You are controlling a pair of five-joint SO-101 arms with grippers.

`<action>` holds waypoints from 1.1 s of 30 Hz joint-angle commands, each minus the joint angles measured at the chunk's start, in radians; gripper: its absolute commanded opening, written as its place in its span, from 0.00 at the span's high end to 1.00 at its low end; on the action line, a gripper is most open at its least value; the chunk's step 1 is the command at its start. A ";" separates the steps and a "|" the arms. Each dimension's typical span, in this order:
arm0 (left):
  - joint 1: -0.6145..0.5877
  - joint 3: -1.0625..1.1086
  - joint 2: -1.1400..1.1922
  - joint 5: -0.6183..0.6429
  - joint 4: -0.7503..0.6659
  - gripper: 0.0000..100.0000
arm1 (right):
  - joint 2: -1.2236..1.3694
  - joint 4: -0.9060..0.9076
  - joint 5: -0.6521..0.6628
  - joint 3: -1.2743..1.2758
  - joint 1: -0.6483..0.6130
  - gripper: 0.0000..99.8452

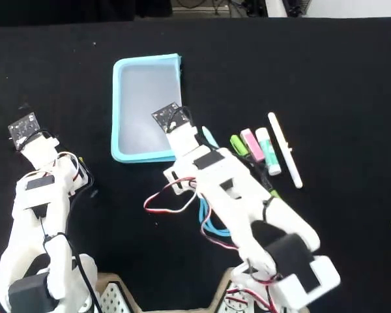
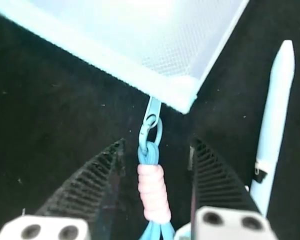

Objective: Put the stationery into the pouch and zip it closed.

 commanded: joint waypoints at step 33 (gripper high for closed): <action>-0.005 -0.058 -0.005 0.006 0.008 0.84 | -0.437 0.204 0.118 0.225 0.115 0.85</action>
